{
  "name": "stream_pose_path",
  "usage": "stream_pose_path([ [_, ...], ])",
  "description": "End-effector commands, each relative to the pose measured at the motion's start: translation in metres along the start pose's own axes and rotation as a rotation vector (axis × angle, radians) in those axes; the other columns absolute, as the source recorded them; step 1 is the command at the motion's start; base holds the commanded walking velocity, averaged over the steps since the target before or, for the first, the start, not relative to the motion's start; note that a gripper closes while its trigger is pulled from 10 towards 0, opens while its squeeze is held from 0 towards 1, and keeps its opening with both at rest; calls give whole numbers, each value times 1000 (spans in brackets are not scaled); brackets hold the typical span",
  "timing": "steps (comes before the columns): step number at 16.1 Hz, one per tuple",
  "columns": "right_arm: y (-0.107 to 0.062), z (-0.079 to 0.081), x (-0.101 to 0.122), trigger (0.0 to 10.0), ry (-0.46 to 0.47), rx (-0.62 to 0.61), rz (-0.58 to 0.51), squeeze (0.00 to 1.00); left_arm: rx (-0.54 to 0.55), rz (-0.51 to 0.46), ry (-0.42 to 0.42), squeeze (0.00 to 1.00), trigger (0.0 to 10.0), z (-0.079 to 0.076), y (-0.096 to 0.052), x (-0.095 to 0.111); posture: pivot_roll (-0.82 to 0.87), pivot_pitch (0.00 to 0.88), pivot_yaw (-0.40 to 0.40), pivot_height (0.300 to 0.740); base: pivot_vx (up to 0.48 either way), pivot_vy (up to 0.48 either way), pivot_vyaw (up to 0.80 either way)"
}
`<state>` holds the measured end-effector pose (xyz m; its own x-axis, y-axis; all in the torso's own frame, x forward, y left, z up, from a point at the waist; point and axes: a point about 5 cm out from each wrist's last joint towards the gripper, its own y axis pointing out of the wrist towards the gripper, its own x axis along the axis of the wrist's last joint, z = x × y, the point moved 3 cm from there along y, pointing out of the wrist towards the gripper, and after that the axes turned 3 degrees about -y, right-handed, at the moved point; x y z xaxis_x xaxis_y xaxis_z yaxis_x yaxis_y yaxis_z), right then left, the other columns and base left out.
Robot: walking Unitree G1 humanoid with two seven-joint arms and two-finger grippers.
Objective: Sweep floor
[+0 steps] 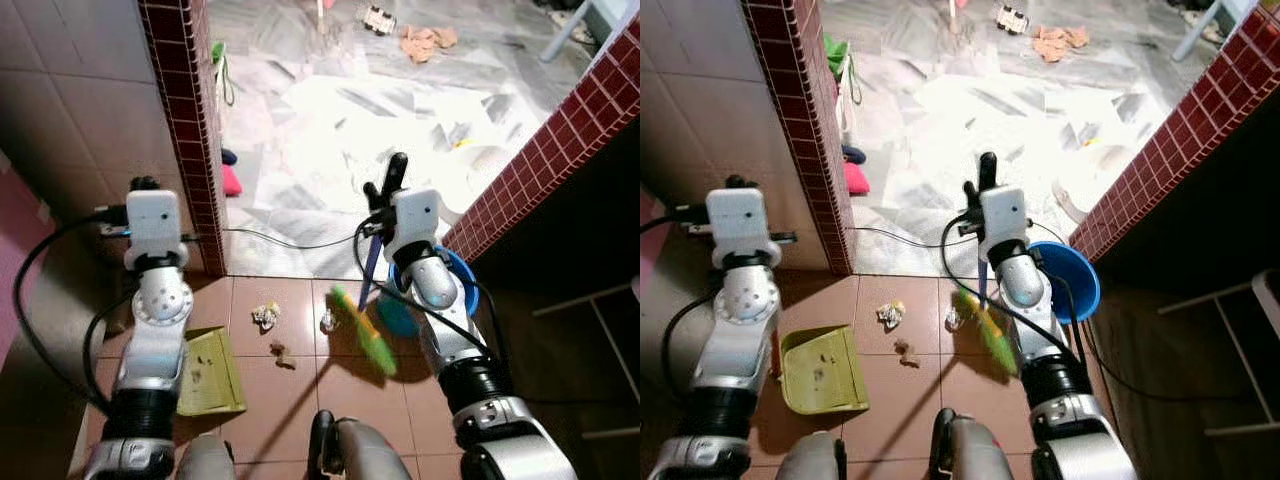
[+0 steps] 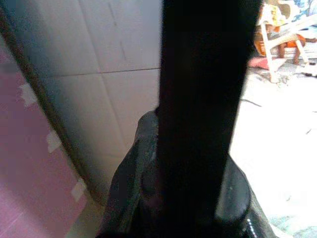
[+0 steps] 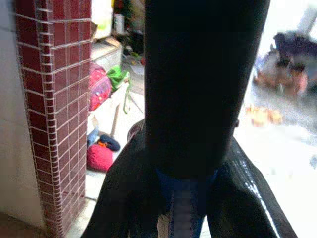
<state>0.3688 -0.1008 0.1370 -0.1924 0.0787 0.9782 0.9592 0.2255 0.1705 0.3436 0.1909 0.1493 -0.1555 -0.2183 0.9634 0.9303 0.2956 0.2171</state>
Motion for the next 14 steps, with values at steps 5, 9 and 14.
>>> stream_pose_path([
  [5,0,-12,1,10000,80,-34,16,0,-65,30,-100,0,10000,-30,-1,-9,5,181,-116,740,0,0,0],
  [9,2,-6,1,10000,138,-14,38,0,-101,68,-166,0,10000,-53,-3,-16,0,165,-124,740,0,0,0],
  [14,4,7,-6,10000,371,57,117,0,-150,78,-219,0,10000,-71,-5,-16,-6,144,-130,740,0,0,0],
])
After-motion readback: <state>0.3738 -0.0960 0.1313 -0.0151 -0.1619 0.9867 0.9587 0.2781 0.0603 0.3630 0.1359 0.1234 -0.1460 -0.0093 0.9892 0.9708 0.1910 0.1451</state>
